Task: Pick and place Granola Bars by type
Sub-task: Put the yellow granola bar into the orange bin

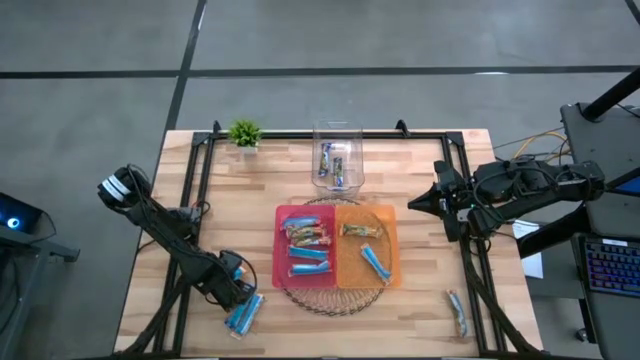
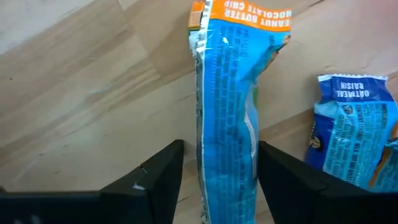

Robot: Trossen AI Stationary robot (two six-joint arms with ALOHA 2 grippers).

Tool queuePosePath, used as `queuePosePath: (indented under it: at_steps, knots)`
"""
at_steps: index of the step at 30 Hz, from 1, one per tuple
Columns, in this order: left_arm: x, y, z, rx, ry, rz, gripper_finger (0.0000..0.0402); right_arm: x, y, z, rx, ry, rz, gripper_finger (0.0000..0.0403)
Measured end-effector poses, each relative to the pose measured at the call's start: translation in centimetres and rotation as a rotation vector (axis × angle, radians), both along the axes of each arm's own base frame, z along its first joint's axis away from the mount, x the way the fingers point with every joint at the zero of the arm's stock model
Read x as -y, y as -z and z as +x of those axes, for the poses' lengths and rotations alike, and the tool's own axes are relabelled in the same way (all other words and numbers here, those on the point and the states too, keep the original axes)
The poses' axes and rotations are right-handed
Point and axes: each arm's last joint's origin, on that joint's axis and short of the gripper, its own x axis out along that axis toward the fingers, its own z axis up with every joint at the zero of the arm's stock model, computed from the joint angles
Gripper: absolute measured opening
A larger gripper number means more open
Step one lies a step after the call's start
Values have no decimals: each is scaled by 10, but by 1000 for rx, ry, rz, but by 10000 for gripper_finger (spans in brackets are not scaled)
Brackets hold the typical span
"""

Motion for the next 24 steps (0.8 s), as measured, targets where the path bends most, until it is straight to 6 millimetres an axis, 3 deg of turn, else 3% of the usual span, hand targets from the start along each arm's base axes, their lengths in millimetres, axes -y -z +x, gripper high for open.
queuePosePath:
  at_steps: [13, 24]
  knots:
    - [0, 0, -1, -14, 2, -3, 94, 0, 0, 0, 0, 0, -1, 8]
    - [3, -10, 2, 40, 36, -49, 84, 0, 0, 0, -1, 0, -1, 8]
